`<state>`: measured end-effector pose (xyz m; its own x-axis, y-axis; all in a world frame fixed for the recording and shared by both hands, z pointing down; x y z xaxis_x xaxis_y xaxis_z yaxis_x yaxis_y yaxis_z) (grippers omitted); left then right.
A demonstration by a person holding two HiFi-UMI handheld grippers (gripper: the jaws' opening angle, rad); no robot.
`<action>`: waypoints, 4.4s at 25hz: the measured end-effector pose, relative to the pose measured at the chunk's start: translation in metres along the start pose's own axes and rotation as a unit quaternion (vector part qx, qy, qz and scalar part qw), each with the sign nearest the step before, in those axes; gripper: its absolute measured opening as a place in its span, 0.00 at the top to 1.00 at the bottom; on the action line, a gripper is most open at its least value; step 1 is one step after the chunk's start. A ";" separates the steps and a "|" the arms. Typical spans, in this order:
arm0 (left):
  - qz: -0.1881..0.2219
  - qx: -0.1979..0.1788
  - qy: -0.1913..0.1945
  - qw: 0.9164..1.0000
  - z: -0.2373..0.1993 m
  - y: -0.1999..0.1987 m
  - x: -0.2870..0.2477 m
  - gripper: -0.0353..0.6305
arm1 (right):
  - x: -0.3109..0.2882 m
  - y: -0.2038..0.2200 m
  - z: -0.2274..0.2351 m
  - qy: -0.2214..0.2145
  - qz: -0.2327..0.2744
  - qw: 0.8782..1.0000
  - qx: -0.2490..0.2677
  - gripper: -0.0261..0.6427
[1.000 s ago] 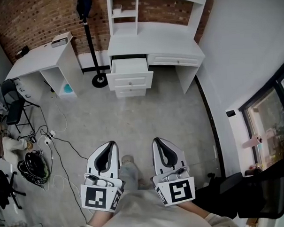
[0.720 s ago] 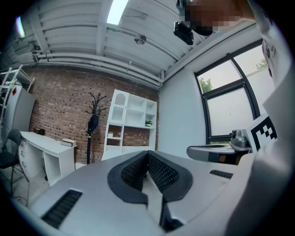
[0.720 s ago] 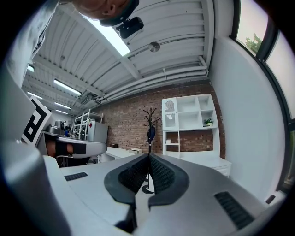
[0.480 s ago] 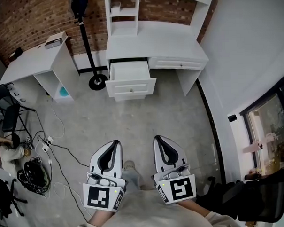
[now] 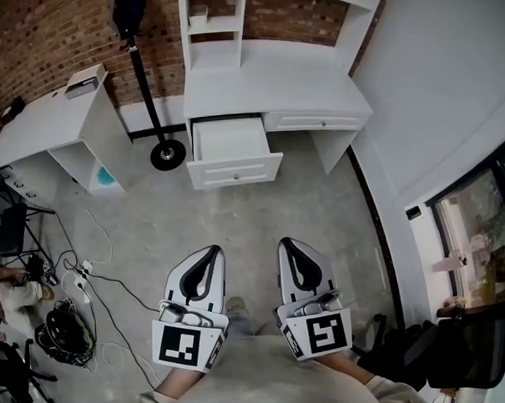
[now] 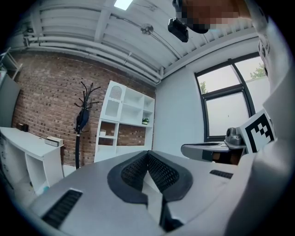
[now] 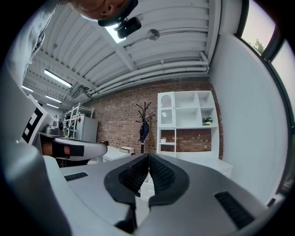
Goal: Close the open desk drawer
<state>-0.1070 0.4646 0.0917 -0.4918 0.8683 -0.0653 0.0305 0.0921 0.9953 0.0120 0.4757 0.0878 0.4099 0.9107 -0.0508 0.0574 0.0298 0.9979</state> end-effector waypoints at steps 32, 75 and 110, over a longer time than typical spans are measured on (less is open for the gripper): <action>-0.003 0.033 0.001 0.999 -0.071 0.025 -0.116 0.92 | -0.131 0.012 0.047 -0.016 0.005 1.000 0.018 0.92; -0.052 0.045 -0.014 0.998 -0.140 0.047 -0.417 0.92 | -0.395 0.087 0.249 -0.095 -0.090 0.988 -0.084 0.92; -0.125 0.085 0.090 0.984 -0.188 0.231 -0.467 0.92 | -0.443 0.261 0.213 -0.107 -0.171 0.977 -0.064 0.92</action>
<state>-0.0338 -0.0115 0.3660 -0.6480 0.7096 -0.2769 0.0275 0.3851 0.9225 0.0394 -0.0080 0.3620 0.5685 0.7318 -0.3758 0.1159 0.3810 0.9173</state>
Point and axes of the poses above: the fingertips, and each gripper's own axes: x backward along the fingers, z to its right, y out of its underside, the point moved 2 cm from there along x, backward along the fingers, and after that the axes turned 8 degrees about -y, right-handed, at the moved point
